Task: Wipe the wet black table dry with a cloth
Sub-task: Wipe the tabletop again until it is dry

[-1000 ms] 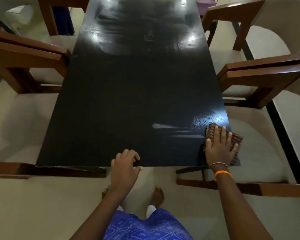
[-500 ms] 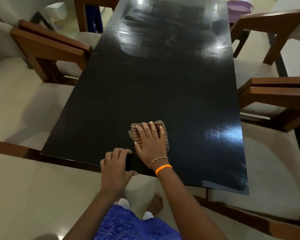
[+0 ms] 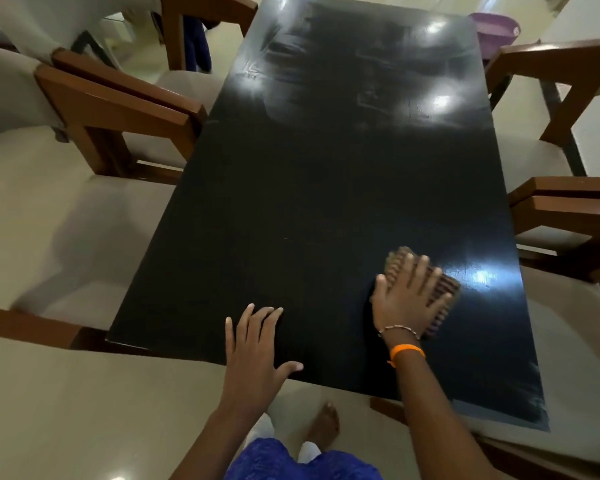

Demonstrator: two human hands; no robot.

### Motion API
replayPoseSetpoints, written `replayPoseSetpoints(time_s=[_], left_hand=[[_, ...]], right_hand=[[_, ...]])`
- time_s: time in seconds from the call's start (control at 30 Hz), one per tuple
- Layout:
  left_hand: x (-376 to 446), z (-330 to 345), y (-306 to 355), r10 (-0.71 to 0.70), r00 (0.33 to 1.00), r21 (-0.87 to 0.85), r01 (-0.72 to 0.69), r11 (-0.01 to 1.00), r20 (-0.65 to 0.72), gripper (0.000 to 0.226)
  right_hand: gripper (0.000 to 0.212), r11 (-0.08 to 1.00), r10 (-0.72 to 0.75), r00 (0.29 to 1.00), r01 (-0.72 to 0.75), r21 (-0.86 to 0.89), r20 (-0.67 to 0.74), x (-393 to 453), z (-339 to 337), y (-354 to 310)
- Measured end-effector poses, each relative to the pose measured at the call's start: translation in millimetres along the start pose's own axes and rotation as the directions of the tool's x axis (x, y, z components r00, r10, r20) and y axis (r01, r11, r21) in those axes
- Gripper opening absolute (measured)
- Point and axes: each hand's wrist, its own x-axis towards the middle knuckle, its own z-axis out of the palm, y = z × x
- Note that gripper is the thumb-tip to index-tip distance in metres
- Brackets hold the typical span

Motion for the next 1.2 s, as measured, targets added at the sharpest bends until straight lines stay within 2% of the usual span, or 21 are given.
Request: replayPoseSetpoints(time_s=[0.07,0.13,0.27,0.3,0.37,0.43,0.5,0.67,0.77,0.9,1.1,1.2], left_hand=[[-3,-1,-15,0.015,1.0,0.043,-0.016,0.999,0.01,0.098],[-5,1,-29,0.03,1.0,0.081,-0.03,0.996,-0.001,0.109],[-5,-4,-45,0.031,0.999,0.135,-0.032,0.99,0.006,0.126],[-4,-5,-45,0.044,0.999,0.152,-0.046,0.987,0.015,0.127],[0,-5,-41,0.078,0.997,0.177,-0.082,0.981,0.03,0.128],[3,-1,-31,0.122,0.991,0.169,-0.128,0.977,0.049,0.127],[6,7,-15,0.18,0.98,0.14,-0.19,0.972,0.078,0.124],[9,25,44,0.337,0.921,0.164,-0.37,0.915,0.196,0.125],[7,33,76,0.407,0.883,0.174,-0.45,0.876,0.233,0.125],[6,38,111,0.468,0.851,0.166,-0.511,0.843,0.239,0.12],[0,51,138,0.499,0.823,0.18,-0.553,0.814,0.272,0.118],[0,53,144,0.512,0.816,0.188,-0.566,0.802,0.269,0.12]], right_hand=[[0.075,0.99,-0.138,0.989,0.138,0.006,0.048,-7,14,-53],[0.069,0.951,-0.31,0.943,0.309,0.024,0.119,-17,28,-107],[0.066,0.739,-0.666,0.702,0.668,0.092,0.25,-38,40,-173],[0.064,0.7,-0.705,0.661,0.708,0.099,0.258,-38,41,-173],[0.061,0.667,-0.737,0.634,0.738,0.105,0.234,-31,40,-161],[0.06,0.685,-0.724,0.661,0.724,0.086,0.197,-20,36,-137],[0.062,0.749,-0.657,0.733,0.661,0.044,0.175,-5,27,-104],[0.064,0.902,-0.421,0.902,0.427,-0.065,0.094,39,-8,12],[0.067,0.957,-0.262,0.964,0.265,-0.117,0.043,63,-29,82],[0.064,0.991,-0.097,0.995,0.098,-0.093,0.019,88,-46,135],[0.06,0.985,-0.134,0.989,0.141,-0.095,0.068,78,-50,152],[0.069,0.988,-0.121,0.991,0.125,-0.093,0.048,42,-55,171]])
